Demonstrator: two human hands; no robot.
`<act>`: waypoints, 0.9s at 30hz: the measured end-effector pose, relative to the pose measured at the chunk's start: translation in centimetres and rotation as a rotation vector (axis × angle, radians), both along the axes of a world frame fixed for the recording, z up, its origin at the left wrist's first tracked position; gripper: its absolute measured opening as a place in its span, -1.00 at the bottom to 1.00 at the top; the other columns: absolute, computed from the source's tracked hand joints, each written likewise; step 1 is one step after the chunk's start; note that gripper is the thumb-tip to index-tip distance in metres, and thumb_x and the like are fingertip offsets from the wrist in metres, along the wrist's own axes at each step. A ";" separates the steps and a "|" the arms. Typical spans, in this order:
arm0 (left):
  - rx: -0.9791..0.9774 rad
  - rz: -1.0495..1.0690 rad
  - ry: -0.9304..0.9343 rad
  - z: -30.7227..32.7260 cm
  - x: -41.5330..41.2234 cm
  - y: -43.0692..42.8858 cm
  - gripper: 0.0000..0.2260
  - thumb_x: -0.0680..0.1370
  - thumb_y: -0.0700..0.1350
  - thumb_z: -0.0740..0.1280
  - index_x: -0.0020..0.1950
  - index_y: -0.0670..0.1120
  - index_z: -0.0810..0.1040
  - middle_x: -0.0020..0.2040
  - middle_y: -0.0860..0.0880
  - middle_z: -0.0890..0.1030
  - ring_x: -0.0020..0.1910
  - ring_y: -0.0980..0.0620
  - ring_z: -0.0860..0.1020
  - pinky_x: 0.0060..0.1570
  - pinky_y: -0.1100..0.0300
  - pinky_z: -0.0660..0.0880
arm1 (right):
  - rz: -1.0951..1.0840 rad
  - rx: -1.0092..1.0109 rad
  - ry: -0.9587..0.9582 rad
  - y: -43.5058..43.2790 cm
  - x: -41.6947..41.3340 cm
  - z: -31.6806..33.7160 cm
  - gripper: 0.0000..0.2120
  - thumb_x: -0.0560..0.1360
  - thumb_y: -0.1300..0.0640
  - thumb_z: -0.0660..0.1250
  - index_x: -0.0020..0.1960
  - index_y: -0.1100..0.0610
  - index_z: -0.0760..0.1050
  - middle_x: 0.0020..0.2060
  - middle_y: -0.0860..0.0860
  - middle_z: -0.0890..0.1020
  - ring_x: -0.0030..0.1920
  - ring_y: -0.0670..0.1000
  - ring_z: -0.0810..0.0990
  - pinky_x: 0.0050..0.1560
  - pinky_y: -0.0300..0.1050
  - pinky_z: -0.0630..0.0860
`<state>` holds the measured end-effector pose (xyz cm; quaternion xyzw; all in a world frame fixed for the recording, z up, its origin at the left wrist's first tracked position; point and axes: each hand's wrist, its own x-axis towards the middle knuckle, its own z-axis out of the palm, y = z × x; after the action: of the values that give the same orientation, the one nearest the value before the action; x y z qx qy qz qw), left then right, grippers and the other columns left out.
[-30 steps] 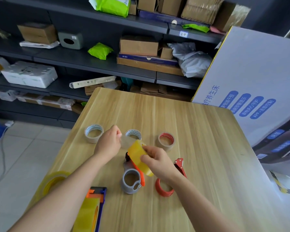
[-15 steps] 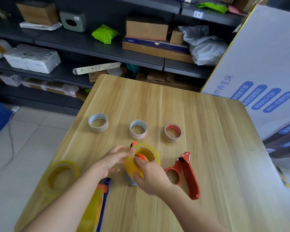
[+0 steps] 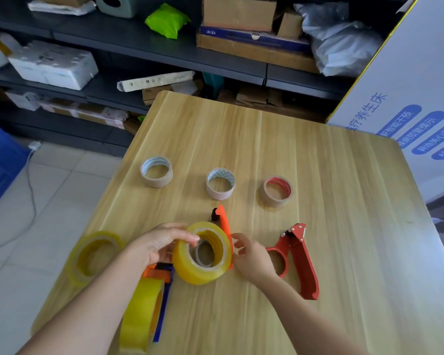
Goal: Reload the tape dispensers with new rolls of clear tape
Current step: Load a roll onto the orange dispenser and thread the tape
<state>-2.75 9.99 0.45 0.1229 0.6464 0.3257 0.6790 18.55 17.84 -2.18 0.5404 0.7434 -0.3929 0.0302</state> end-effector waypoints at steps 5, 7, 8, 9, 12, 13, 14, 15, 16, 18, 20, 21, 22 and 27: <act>0.021 -0.073 -0.037 -0.1 -0.5 0.2 -0.46 0.07 -0.05 0.56 0.03 -0.10 0.63 -0.17 -0.07 0.67 -0.41 0.08 0.57 -0.34 0.18 0.54 | 0.200 0.093 0.031 0.1 -1.1 -0.2 -0.40 0.48 0.11 0.27 0.46 -0.22 0.24 0.13 -0.02 0.46 -0.03 0.11 0.62 -0.05 0.01 0.56; 0.038 -0.094 -0.053 0.0 -0.7 0.5 -0.51 0.07 -0.05 0.56 -0.02 -0.08 0.63 -0.16 -0.07 0.66 -0.42 0.09 0.57 -0.39 0.21 0.53 | 0.264 0.133 -0.020 0.5 -1.1 -0.1 -0.59 0.49 0.11 0.27 0.32 -0.09 0.46 0.16 0.01 0.47 0.01 0.16 0.59 -0.07 -0.06 0.52; 0.043 -0.106 -0.063 0.0 -0.7 0.6 -0.53 0.07 -0.06 0.56 -0.04 -0.07 0.64 -0.16 -0.07 0.66 -0.43 0.10 0.57 -0.41 0.22 0.52 | 0.277 0.152 -0.053 0.7 -1.0 0.0 -0.67 0.49 0.10 0.29 0.24 -0.02 0.54 0.17 0.02 0.47 0.01 0.18 0.58 -0.08 -0.07 0.51; 0.043 -0.115 -0.075 0.1 -0.7 0.8 -0.56 0.07 -0.07 0.56 -0.06 -0.05 0.66 -0.15 -0.08 0.66 -0.43 0.10 0.57 -0.42 0.23 0.51 | 0.288 0.157 -0.094 0.8 -1.0 0.1 -0.71 0.48 0.09 0.31 0.19 0.03 0.56 0.17 0.04 0.46 0.00 0.19 0.58 -0.09 -0.07 0.51; 0.034 -0.148 -0.093 0.0 -0.5 1.4 -0.56 0.06 -0.09 0.56 -0.07 -0.01 0.70 -0.18 -0.05 0.66 -0.44 0.11 0.56 -0.41 0.25 0.50 | 0.362 0.203 -0.225 0.8 -1.1 0.5 -0.63 0.51 0.05 0.31 0.31 0.02 0.43 0.05 0.04 0.40 -0.04 0.16 0.52 -0.16 -0.05 0.45; 0.031 -0.160 -0.099 0.0 -0.4 1.5 -0.53 0.07 -0.10 0.56 -0.03 -0.02 0.69 -0.18 -0.05 0.66 -0.44 0.10 0.56 -0.39 0.26 0.50 | 0.400 0.257 -0.273 0.8 -1.2 0.5 -0.59 0.53 0.03 0.28 0.36 -0.01 0.37 0.00 0.03 0.36 -0.03 0.13 0.49 -0.17 -0.06 0.40; 0.029 -0.166 -0.104 -0.1 -0.3 1.7 -0.50 0.08 -0.10 0.56 0.02 -0.03 0.68 -0.18 -0.05 0.66 -0.44 0.10 0.55 -0.39 0.26 0.49 | 0.430 0.325 -0.308 0.9 -1.2 0.3 -0.56 0.54 0.00 0.26 0.41 -0.05 0.32 -0.03 0.02 0.34 0.01 0.12 0.48 -0.16 -0.07 0.36; 0.029 -0.170 -0.107 -0.2 -0.2 1.8 -0.47 0.08 -0.10 0.56 0.06 -0.05 0.67 -0.17 -0.06 0.66 -0.44 0.09 0.55 -0.38 0.25 0.49 | 0.446 0.383 -0.335 1.0 -1.1 0.1 -0.51 0.55 -0.03 0.25 0.46 -0.09 0.28 -0.03 0.02 0.35 0.05 0.11 0.47 -0.14 -0.08 0.32; 0.030 -0.171 -0.106 -0.2 -0.1 2.0 -0.45 0.09 -0.11 0.57 0.08 -0.05 0.66 -0.15 -0.07 0.66 -0.43 0.08 0.55 -0.37 0.24 0.50 | 0.451 0.426 -0.353 1.1 -1.0 -0.2 -0.47 0.55 -0.06 0.24 0.50 -0.14 0.22 0.00 0.02 0.38 0.08 0.10 0.46 -0.11 -0.09 0.29; 0.034 -0.185 -0.092 -0.5 0.1 2.2 -0.43 0.09 -0.12 0.60 0.11 -0.05 0.66 -0.11 -0.09 0.67 -0.41 0.08 0.58 -0.33 0.21 0.52 | 0.443 0.447 -0.358 1.3 -0.7 -0.6 -0.44 0.56 -0.10 0.22 0.52 -0.18 0.15 0.05 0.03 0.42 0.10 0.10 0.45 -0.07 -0.09 0.27; 0.034 -0.215 -0.077 -0.7 0.1 2.3 -0.36 0.03 -0.09 0.66 0.10 -0.02 0.66 -0.09 -0.10 0.69 -0.34 0.06 0.62 -0.22 0.15 0.55 | 0.441 0.408 -0.320 1.4 -0.2 -0.8 -0.49 0.55 -0.09 0.24 0.48 -0.14 0.26 0.09 0.04 0.41 0.12 0.11 0.44 -0.05 -0.10 0.32; 0.029 -0.240 -0.059 -0.8 0.2 2.3 -0.35 0.03 -0.07 0.66 0.11 0.00 0.66 -0.07 -0.08 0.70 -0.27 0.06 0.63 -0.12 0.10 0.56 | 0.447 0.372 -0.287 1.4 0.1 -0.9 -0.53 0.54 -0.08 0.25 0.44 -0.11 0.34 0.13 0.04 0.41 0.14 0.11 0.43 -0.02 -0.11 0.36; 0.027 -0.260 -0.035 -0.9 0.3 2.2 -0.39 0.07 -0.07 0.64 0.12 0.02 0.65 -0.07 -0.04 0.70 -0.19 0.05 0.62 -0.02 0.07 0.54 | 0.442 0.350 -0.230 1.4 0.4 -1.0 -0.57 0.54 -0.07 0.25 0.39 -0.09 0.41 0.18 0.04 0.42 0.17 0.11 0.43 0.00 -0.10 0.40; 0.066 -0.201 0.048 -1.4 1.0 1.5 -0.41 0.06 0.01 0.58 0.09 0.05 0.66 -0.08 0.03 0.71 -0.03 0.05 0.61 0.08 0.13 0.47 | 0.181 0.405 0.121 0.7 0.6 -0.6 -0.51 0.45 -0.09 0.03 0.02 0.07 0.68 -0.09 0.07 0.60 -0.09 0.17 0.57 -0.25 0.01 0.50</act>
<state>-1.77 11.46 -0.95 0.2174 0.6356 0.2740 0.6882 19.12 18.52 -2.79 0.4421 0.8529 -0.2632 -0.0885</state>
